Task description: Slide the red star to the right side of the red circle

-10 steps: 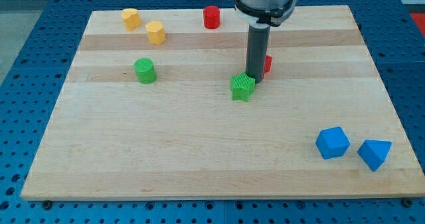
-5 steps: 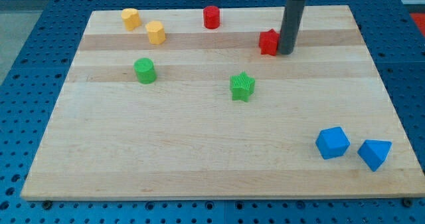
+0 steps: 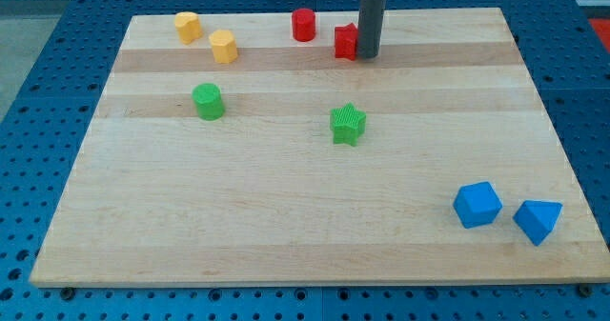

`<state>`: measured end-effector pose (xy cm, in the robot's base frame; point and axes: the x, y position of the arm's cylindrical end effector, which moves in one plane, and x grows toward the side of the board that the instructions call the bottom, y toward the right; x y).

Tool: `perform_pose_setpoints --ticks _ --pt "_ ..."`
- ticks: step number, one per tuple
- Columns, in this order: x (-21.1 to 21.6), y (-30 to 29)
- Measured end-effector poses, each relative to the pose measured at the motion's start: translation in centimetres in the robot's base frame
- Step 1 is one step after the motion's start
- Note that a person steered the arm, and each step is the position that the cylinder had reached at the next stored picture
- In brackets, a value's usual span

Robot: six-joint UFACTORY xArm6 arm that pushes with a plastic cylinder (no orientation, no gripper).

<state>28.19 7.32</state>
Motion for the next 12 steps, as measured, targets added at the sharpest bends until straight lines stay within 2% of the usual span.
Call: perform_pose_setpoints --ticks 2,3,5,7,12 --pt "-2.3 -0.3" --pt "-2.1 -0.4" --pt "1.1 -0.6" --pt "0.4 -3.1" --pt "-0.6 -4.6"
